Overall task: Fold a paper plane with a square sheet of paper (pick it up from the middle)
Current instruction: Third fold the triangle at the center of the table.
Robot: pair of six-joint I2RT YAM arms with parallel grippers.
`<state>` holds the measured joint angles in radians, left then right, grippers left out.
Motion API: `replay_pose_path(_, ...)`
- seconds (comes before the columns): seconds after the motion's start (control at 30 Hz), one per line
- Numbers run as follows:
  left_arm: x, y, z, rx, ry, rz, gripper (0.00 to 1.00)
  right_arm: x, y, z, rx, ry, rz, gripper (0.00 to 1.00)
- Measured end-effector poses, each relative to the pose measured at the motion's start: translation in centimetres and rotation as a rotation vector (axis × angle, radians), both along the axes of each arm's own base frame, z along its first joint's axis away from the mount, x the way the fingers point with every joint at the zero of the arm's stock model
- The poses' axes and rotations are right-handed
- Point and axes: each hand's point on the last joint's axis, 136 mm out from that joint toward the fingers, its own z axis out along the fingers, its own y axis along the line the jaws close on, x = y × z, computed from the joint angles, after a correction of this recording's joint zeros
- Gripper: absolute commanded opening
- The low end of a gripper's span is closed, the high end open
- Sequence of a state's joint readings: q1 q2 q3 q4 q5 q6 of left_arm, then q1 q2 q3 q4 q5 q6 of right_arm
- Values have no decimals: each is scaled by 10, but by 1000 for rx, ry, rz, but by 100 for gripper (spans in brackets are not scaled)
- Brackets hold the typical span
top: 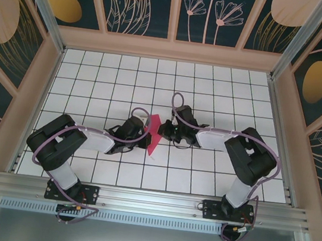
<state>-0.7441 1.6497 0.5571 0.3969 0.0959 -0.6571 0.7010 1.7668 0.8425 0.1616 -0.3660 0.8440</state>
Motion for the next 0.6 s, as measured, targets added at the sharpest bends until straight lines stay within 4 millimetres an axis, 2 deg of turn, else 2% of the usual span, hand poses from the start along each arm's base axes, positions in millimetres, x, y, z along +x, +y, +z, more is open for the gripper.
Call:
replay_pose_path(0.1, 0, 0, 0, 1, 1, 0, 0, -2, -2, -20, -29, 36, -3, 8)
replay_pose_path(0.3, 0, 0, 0, 3, 0, -2, 0, 0, -2, -18, -20, 27, -6, 9)
replay_pose_path(0.47, 0, 0, 0, 3, 0, -2, 0, 3, -6, -6, -21, 16, -16, 9)
replay_pose_path(0.6, 0, 0, 0, 3, 0, -2, 0, 19, -4, 11, -5, -24, -26, 9)
